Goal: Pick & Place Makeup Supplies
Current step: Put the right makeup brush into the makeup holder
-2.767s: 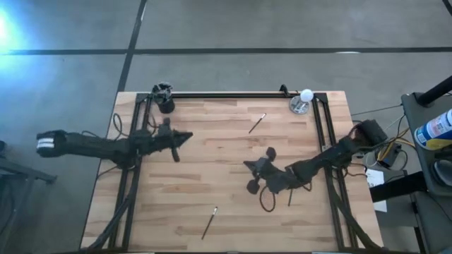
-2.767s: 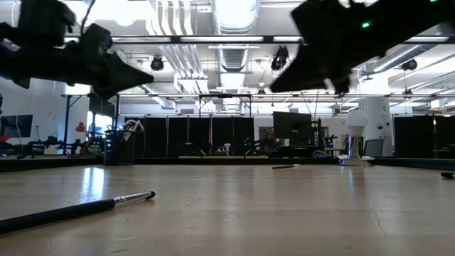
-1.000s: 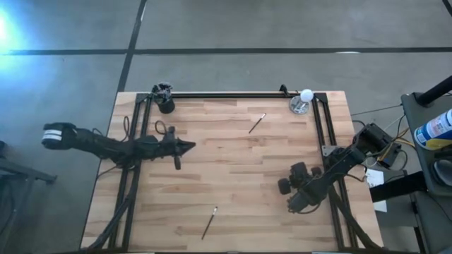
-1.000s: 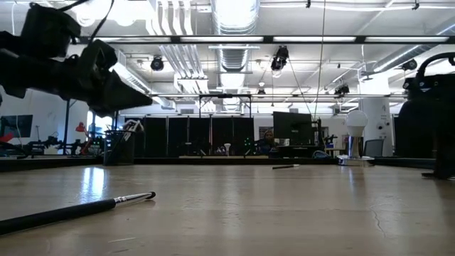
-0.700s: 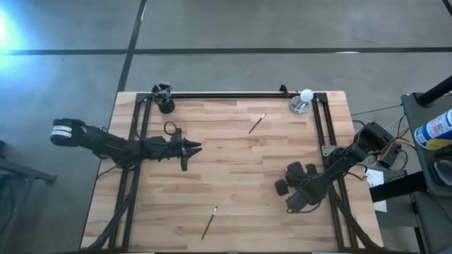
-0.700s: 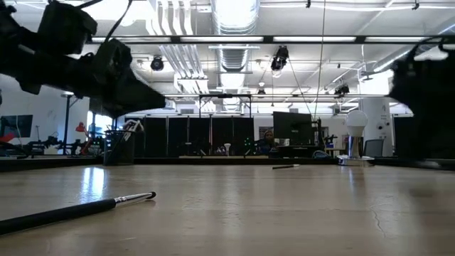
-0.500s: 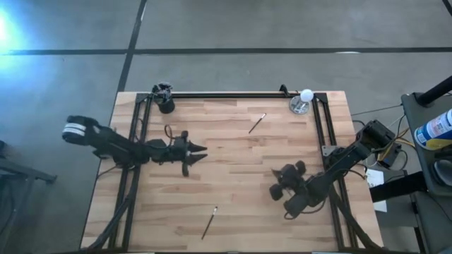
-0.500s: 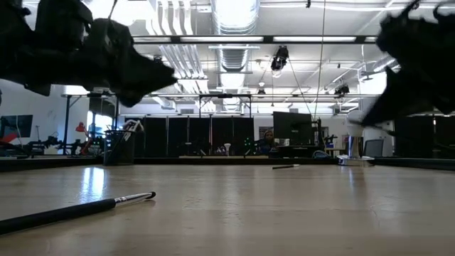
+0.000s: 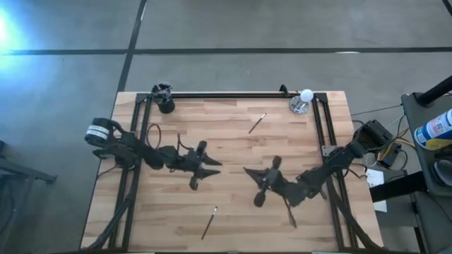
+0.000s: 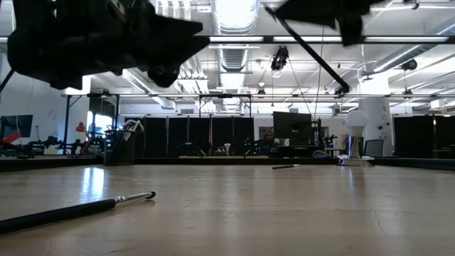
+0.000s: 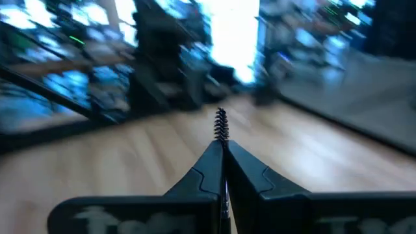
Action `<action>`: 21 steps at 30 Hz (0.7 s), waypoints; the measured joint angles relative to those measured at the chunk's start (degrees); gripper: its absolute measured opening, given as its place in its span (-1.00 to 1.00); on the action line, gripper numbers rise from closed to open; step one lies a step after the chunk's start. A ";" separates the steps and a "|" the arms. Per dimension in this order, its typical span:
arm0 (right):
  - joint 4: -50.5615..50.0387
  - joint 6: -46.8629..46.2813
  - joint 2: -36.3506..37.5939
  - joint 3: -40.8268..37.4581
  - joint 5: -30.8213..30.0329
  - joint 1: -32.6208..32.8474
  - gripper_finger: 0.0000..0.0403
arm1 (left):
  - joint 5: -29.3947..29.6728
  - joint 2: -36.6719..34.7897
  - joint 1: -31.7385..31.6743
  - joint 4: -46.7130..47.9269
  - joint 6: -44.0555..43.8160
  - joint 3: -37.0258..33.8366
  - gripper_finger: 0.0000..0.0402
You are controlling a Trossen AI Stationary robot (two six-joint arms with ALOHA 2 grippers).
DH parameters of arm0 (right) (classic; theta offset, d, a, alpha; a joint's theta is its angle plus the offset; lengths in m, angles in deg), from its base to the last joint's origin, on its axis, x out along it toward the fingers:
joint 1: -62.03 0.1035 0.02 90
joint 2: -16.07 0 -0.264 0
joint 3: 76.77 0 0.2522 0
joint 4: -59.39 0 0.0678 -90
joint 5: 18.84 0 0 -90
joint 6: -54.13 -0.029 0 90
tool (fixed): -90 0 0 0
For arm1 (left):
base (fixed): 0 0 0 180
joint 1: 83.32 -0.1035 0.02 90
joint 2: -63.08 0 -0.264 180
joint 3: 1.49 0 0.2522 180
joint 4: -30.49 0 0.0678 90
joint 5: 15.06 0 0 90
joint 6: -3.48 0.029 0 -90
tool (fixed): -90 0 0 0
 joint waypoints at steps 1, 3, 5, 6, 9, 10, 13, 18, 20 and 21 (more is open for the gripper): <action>5.43 4.66 -0.56 0.00 2.35 -0.44 -0.96 | -0.26 0.16 0.33 -0.02 0.51 0.75 -0.35; 16.18 12.04 -2.00 0.00 7.86 -1.35 -0.96 | -0.85 0.24 0.84 0.30 1.13 1.84 -0.35; 24.78 17.13 -3.85 0.00 11.96 -2.15 -0.96 | -2.48 0.31 1.26 0.21 1.47 2.86 -0.35; 28.19 18.87 -4.81 0.01 13.60 -2.56 -0.96 | -2.88 0.27 1.54 0.29 1.55 3.24 -0.35; 35.06 22.20 -7.41 0.59 17.06 -3.74 -0.96 | -3.51 0.26 2.47 0.31 2.31 4.57 -0.35; 36.56 22.74 -8.06 0.90 18.16 -4.10 -0.96 | -3.51 0.26 2.70 0.49 2.84 5.06 -0.35; 39.24 23.85 -10.07 2.11 20.58 -5.01 -0.96 | -3.51 0.31 3.12 2.40 3.55 6.75 -0.35; 40.61 27.06 -12.57 4.89 21.33 -5.65 -0.96 | -3.23 0.50 3.30 5.50 3.63 9.41 -0.35; 40.67 27.72 -13.37 6.13 22.73 -5.81 -0.96 | -2.53 0.53 3.32 5.95 3.73 10.23 -0.35; 40.50 28.11 -13.63 6.65 22.77 -5.81 -0.96 | -2.42 0.59 3.31 6.04 3.73 10.60 -0.35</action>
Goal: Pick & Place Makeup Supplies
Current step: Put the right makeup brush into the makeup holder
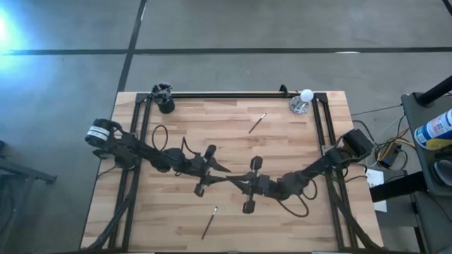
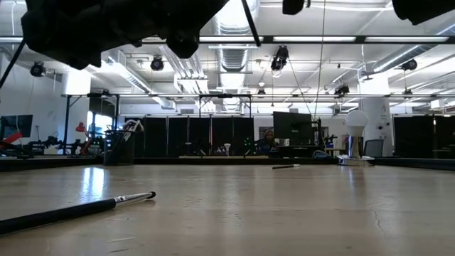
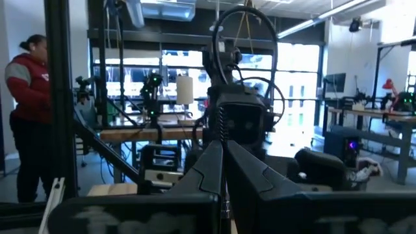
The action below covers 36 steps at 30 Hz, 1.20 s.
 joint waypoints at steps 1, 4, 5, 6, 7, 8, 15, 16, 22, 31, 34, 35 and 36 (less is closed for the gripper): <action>-0.24 0.43 -0.37 0.67 0.08 0.00 -0.96 | 0.02 0.05 -0.02 0.02 0.00 0.49 -0.35; -0.40 2.01 -0.78 2.10 0.22 0.02 -0.96 | -0.17 0.07 0.07 0.11 0.02 1.13 -0.35; -0.78 2.06 -0.78 2.43 0.63 -0.02 -0.96 | -0.22 0.07 0.05 0.08 0.02 1.21 -0.35; -1.15 2.01 -0.78 2.69 1.17 -0.10 -0.96 | -0.23 0.07 0.05 0.11 0.02 1.30 -0.35; -1.50 2.04 -0.75 2.86 1.48 -0.14 -0.96 | -0.23 0.07 0.05 0.19 0.02 1.49 -0.35; -1.69 2.15 -0.72 2.88 1.46 -0.15 -0.96 | -0.25 0.07 0.05 0.24 0.02 1.61 -0.35; -1.68 2.17 -0.67 2.90 1.57 -0.52 -0.96 | -2.54 0.07 0.09 0.31 0.37 2.37 -0.35; -1.68 2.21 -0.69 2.90 1.59 -0.57 -0.96 | -2.91 0.07 0.09 0.26 0.37 2.43 -0.35; -1.75 2.88 -0.60 2.90 1.44 -0.66 -0.96 | -4.76 0.07 0.14 0.07 0.36 2.14 -0.35; -1.42 3.05 -0.54 2.90 1.44 -0.63 -0.96 | -4.83 0.07 0.14 0.06 0.28 3.14 -0.35; -1.40 3.05 -0.54 2.90 1.44 -0.69 -0.96 | -4.96 0.07 0.14 0.29 0.04 4.12 -0.35; -1.40 3.01 -0.54 2.90 1.44 -0.72 -0.96 | -5.30 0.07 0.12 0.41 0.04 4.37 -0.35; -1.40 2.87 -0.54 2.90 1.46 -0.81 -0.96 | -5.49 0.07 0.12 0.88 0.05 4.74 -0.35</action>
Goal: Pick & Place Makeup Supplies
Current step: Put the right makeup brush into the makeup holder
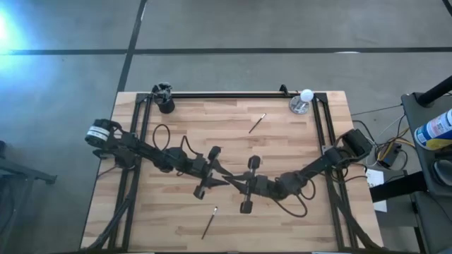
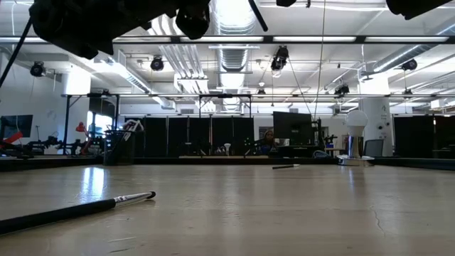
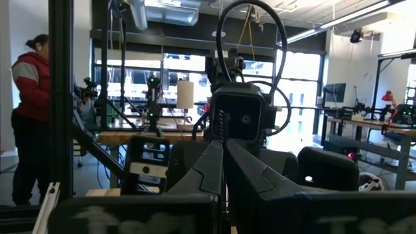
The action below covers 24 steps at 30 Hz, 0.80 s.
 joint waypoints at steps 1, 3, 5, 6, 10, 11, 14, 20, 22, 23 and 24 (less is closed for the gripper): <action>0.00 -0.07 0.00 0.02 0.00 -0.04 -0.96 | -0.08 0.00 0.02 0.57 0.12 0.40 -0.35; 0.02 -0.04 0.00 0.02 0.00 -0.04 -0.96 | -0.04 0.00 0.00 2.42 0.80 0.88 -0.38; 0.02 0.03 0.00 0.02 0.02 -0.04 -0.96 | -0.01 0.00 0.00 4.17 1.39 1.38 -0.46; 0.02 0.06 0.00 0.02 0.02 -0.04 -0.96 | 0.14 0.00 0.00 4.64 1.51 1.55 -0.52; 0.09 0.33 0.00 0.02 -0.82 -0.04 -0.96 | 1.68 -0.13 0.04 4.46 1.95 1.77 -0.87; 0.11 0.22 0.00 0.02 -1.16 -0.13 -0.96 | 3.22 -0.47 0.10 4.79 2.25 1.70 -0.92; 0.07 1.24 0.12 0.02 -4.61 -0.08 -0.93 | 6.46 -1.78 -0.15 6.91 2.62 1.39 -0.93; -1.09 4.57 0.66 -1.14 -11.15 0.80 -0.75 | 14.77 -8.63 -1.36 16.70 3.30 -0.93 -0.94; -1.09 4.82 1.01 -1.81 -11.30 0.90 -0.70 | 16.29 -11.38 -2.47 21.74 3.11 -1.50 -0.94; -1.23 5.16 1.28 -2.41 -11.31 0.86 -0.68 | 16.71 -12.50 -3.15 23.36 2.98 -1.74 -0.94; -2.03 5.73 1.54 -2.99 -11.35 0.85 -0.66 | 17.16 -13.57 -3.90 24.53 2.81 -1.95 -0.94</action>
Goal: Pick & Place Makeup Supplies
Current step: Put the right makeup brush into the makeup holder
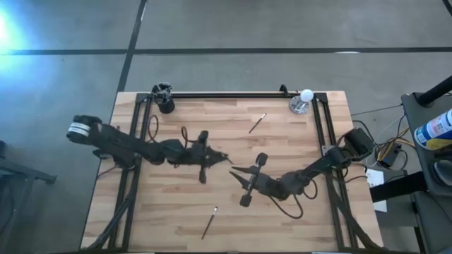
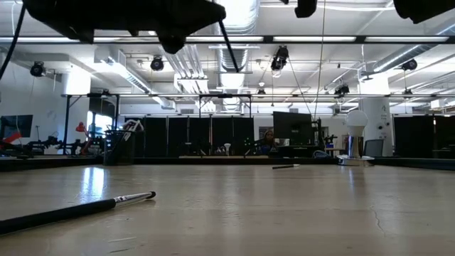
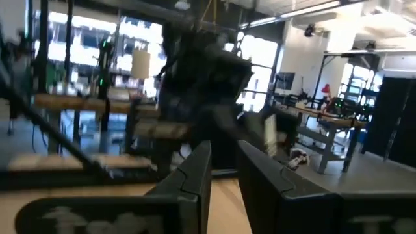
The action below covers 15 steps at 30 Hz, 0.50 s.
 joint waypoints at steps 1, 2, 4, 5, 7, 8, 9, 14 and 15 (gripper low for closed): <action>-1.03 0.35 0.32 -0.52 0.37 -0.03 -0.66 | 0.23 -0.86 -0.86 1.11 -0.19 -0.11 -0.94; -2.19 0.42 0.77 -1.27 0.65 -0.05 -0.66 | 0.32 -1.44 -1.86 2.00 -0.39 -0.12 -0.94; -4.73 -0.89 1.52 -2.31 1.41 -0.33 -0.68 | 0.38 -2.15 -4.21 3.71 -0.45 -0.13 -0.94; -5.97 -2.06 2.21 -3.09 2.69 -0.56 -0.70 | 0.42 -2.21 -5.52 4.41 -0.47 -0.13 -0.94; -9.22 -4.91 3.66 -4.69 6.96 -1.59 -0.76 | 0.40 -2.37 -8.40 5.33 -0.45 -0.13 -0.94; -10.51 -6.16 4.19 -5.34 10.55 -2.23 -0.80 | 0.56 -2.51 -9.95 5.91 -0.46 -0.15 -0.94; -11.51 -6.84 4.77 -6.24 13.90 -2.78 -0.84 | 0.92 -2.46 -11.59 5.87 -0.57 -0.16 -0.94; -11.94 -8.42 5.24 -9.49 23.36 -5.18 -0.95 | 2.39 -1.73 -19.77 6.38 -0.60 -0.18 -0.94; -11.90 -8.88 5.25 -10.09 23.38 -5.62 -0.95 | 3.71 -1.73 -21.05 6.98 -0.57 -0.18 -0.94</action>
